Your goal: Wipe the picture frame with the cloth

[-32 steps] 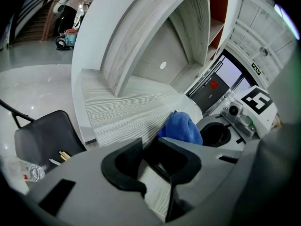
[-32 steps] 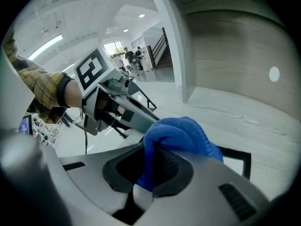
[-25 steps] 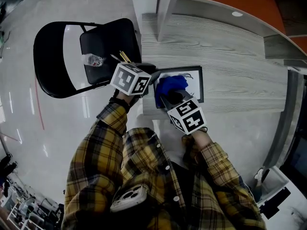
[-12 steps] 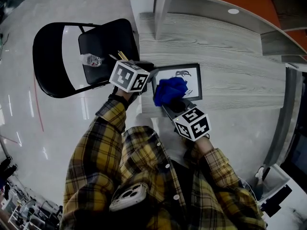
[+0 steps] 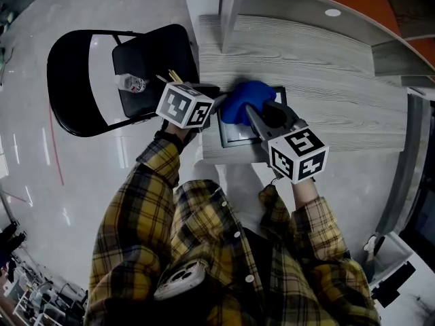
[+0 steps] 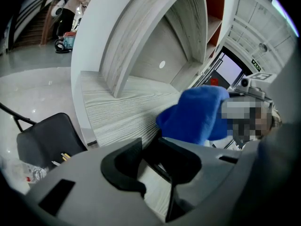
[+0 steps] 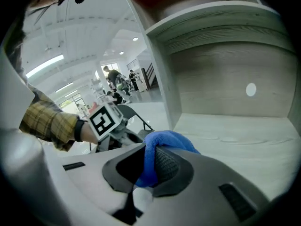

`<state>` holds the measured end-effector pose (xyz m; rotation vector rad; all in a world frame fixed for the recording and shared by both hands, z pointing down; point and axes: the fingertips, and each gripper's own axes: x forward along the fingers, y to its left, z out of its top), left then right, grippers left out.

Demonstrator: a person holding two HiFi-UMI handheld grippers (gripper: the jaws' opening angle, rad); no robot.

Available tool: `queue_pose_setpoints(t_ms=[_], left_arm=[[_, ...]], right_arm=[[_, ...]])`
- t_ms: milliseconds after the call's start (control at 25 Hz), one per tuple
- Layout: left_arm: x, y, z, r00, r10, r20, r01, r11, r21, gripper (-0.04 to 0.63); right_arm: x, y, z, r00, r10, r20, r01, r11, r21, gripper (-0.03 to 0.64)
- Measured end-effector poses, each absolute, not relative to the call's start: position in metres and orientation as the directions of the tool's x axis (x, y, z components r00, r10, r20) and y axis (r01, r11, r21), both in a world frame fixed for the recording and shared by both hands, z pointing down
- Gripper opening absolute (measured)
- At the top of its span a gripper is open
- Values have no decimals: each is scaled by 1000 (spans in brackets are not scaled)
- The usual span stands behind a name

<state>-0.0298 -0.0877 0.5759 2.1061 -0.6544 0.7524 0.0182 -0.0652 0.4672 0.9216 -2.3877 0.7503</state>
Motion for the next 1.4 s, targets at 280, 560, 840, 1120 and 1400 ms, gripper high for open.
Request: queue_pose_setpoints(t_ms=[280,560,840,1120,1400], left_arm=[[-31,-87,577,691,-200,695,-666,-550,504,106],[-33,-89,579,692,-209,691,-669,-545,505,106],[-32,-88,578,689,-209,694,-672,-542,505,106],[-34,-87,579,683,-207,700,-678,-536,504,106],[-34,-86,576,682,-206,701,-676,-544,498,107]], right_arm=[[24,-99,539,-534,-424,732,-747,642,-173,47],[30,-77,561,-514,-366,776,-754,624,-205,46],[43,-28,566,-530,-250,810,-761,562,-324,46],[53,12,561,-545,-223,808,-762,534,-366,46],[62,54,557,-559,-200,805,-754,528,-392,46]])
